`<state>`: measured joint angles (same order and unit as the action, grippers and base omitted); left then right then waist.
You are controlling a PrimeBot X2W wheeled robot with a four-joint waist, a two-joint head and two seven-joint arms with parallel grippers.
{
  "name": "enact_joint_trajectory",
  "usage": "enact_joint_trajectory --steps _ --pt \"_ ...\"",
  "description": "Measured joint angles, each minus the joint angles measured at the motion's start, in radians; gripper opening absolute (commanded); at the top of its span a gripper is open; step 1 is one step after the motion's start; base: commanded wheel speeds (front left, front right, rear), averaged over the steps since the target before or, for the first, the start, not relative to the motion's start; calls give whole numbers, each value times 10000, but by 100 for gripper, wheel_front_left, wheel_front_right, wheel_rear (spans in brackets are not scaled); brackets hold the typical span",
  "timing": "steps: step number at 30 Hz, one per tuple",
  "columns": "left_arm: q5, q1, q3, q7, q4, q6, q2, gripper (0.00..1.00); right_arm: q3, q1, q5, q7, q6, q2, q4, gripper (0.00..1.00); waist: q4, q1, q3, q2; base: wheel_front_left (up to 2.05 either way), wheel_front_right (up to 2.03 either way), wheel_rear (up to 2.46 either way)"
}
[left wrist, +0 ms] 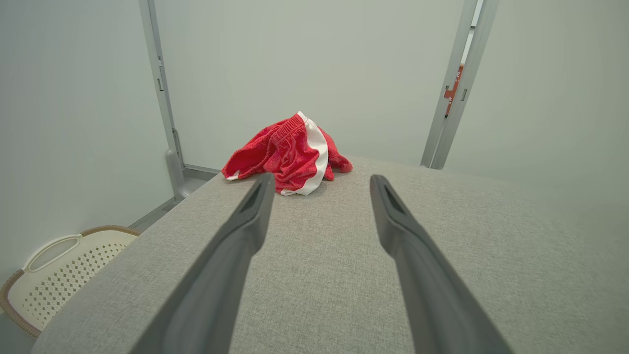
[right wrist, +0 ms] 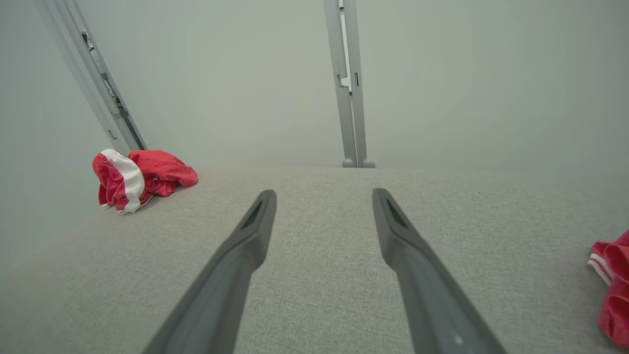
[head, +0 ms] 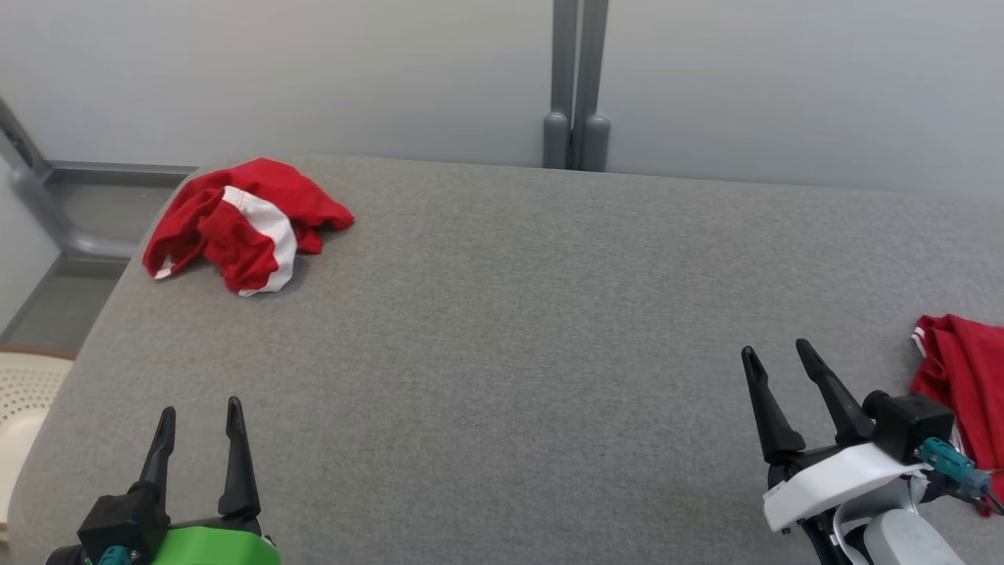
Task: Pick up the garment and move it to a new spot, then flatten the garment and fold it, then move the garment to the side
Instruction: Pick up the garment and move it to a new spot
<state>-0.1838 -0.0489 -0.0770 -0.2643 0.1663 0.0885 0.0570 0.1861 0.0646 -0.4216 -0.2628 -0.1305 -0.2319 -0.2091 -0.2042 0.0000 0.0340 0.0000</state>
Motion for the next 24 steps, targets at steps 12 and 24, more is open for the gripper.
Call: enact_joint_trajectory --steps 12,24 --pt "-79 -59 -201 2 178 -111 144 100 265 57 111 0 -2 117 249 100 -1846 0 1 0 0 0 0" --pt "-261 281 -84 408 105 -29 414 100 337 120 201 0 -2 77 362 100 -2453 0 -162 0 0 0 0"
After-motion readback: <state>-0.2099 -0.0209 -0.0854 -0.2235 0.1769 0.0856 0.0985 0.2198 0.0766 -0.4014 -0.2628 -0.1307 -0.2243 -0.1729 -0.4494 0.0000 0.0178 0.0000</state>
